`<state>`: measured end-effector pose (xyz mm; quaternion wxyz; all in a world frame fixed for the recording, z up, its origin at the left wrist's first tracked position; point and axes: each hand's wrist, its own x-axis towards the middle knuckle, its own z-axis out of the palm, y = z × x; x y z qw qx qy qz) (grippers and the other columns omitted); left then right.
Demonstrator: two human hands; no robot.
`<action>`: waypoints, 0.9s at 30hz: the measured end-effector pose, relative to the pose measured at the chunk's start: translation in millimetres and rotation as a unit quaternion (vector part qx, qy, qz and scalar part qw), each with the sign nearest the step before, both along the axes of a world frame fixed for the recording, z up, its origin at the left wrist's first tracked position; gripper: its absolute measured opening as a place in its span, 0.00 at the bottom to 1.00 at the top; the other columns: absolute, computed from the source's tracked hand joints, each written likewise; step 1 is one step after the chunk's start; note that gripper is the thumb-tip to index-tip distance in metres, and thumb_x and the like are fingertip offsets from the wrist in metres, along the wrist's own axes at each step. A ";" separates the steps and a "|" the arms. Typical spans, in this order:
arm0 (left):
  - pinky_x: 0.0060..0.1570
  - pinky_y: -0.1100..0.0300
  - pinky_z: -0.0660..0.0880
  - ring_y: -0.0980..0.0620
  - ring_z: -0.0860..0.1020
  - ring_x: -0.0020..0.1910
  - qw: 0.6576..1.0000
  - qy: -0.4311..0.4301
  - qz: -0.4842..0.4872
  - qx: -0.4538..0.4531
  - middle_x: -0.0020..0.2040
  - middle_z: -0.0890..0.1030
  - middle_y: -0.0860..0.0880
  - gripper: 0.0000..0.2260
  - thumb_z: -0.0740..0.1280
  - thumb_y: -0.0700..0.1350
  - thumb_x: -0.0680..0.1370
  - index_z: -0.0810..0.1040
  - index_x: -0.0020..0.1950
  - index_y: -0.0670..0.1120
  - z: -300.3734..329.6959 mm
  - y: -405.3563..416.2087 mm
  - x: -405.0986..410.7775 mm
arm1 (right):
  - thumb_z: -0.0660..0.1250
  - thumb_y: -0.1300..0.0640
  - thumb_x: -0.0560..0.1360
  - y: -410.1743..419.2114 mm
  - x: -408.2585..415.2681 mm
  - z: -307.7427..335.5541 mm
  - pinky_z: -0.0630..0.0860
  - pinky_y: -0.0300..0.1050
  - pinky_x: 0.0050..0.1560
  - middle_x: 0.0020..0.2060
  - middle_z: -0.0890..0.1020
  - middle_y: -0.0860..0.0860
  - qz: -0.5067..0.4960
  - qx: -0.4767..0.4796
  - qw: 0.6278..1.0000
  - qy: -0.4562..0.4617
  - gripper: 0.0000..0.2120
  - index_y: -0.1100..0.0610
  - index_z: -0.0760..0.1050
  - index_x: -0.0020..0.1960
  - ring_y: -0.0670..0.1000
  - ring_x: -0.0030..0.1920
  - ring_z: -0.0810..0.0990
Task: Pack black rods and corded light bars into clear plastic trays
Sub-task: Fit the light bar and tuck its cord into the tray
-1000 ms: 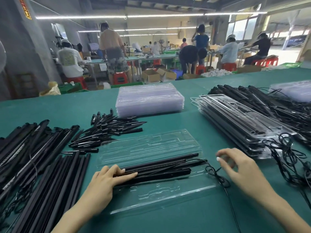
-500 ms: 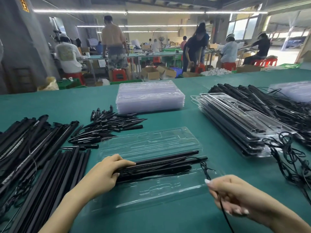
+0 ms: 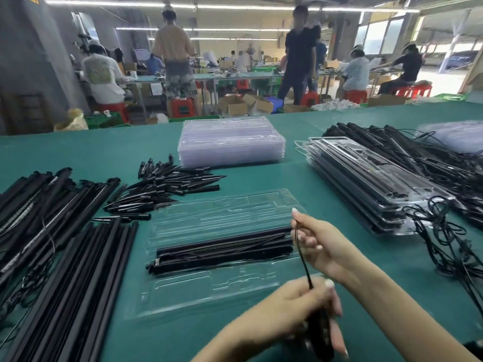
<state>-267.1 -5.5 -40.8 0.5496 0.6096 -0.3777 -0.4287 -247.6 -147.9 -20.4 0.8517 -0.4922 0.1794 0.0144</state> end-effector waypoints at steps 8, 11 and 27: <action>0.19 0.68 0.56 0.58 0.68 0.22 0.941 0.050 0.320 -0.096 0.27 0.75 0.54 0.23 0.54 0.56 0.82 0.76 0.30 0.52 40.3 16.3 77.9 | 0.40 0.30 0.74 12.6 -8.1 -15.7 0.58 0.34 0.20 0.37 0.83 0.58 0.321 -0.178 0.930 -0.018 0.38 0.57 0.78 0.44 0.46 0.21 0.69; 0.20 0.72 0.59 0.61 0.71 0.25 0.933 -0.025 0.355 -0.056 0.27 0.74 0.57 0.09 0.57 0.50 0.82 0.69 0.43 0.50 48.1 28.6 103.6 | 0.47 0.32 0.76 27.9 -32.0 -12.5 0.69 0.31 0.27 0.40 0.83 0.48 0.454 -0.236 0.858 -0.045 0.29 0.51 0.78 0.49 0.41 0.29 0.76; 0.40 0.61 0.76 0.55 0.74 0.37 0.956 -0.239 -0.061 0.158 0.39 0.71 0.51 0.08 0.60 0.40 0.81 0.69 0.59 0.47 134.7 37.0 115.9 | 0.56 0.53 0.79 170.3 8.4 21.8 0.71 0.44 0.59 0.55 0.74 0.73 0.310 0.123 0.869 -0.366 0.13 0.53 0.79 0.50 0.46 0.49 0.81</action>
